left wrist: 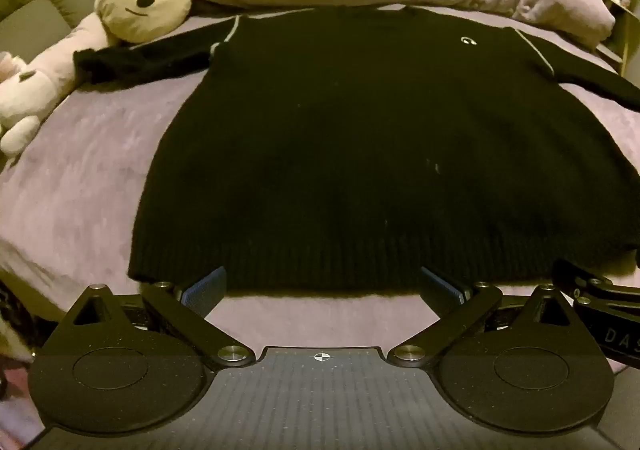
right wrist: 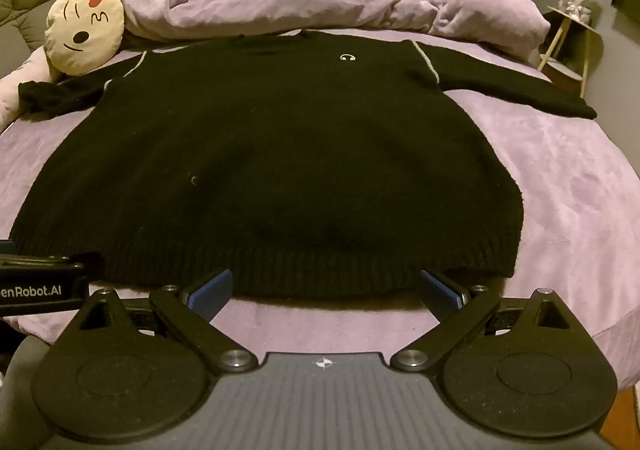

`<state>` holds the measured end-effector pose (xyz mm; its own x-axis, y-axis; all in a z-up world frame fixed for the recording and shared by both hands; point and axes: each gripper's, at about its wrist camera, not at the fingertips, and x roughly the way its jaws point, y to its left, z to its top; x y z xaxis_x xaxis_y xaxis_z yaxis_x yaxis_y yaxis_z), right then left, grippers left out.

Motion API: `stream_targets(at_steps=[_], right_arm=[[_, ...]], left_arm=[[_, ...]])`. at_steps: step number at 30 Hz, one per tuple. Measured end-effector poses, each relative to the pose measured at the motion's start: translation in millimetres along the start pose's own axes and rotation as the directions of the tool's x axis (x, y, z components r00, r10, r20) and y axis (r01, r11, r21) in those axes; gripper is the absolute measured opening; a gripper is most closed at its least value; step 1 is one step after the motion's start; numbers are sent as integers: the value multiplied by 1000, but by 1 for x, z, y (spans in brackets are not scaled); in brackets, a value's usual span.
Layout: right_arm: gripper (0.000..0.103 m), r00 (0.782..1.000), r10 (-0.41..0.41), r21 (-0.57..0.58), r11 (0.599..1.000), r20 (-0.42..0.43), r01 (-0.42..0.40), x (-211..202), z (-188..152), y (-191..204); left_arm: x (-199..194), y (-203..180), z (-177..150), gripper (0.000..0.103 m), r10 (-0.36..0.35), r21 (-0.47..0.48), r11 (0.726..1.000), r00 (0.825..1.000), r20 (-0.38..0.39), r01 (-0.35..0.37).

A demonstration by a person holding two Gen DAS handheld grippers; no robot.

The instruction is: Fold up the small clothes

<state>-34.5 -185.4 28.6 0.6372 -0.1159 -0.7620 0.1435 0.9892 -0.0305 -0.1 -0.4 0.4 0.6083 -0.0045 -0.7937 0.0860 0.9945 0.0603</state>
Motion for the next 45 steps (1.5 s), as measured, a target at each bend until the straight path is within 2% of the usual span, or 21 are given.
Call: stream_targets(at_steps=[12,45], right_arm=[[99,1000,3,1,1000,0,-3,-3,1,-1],[99,1000,7,13,1000,1,-7,-8,4,-1]], left_arm=[[8,4,-7,103,-8,0,1000,1000,0,8],[0,2,-2,103,-22,-18,1000,999,-27,22]])
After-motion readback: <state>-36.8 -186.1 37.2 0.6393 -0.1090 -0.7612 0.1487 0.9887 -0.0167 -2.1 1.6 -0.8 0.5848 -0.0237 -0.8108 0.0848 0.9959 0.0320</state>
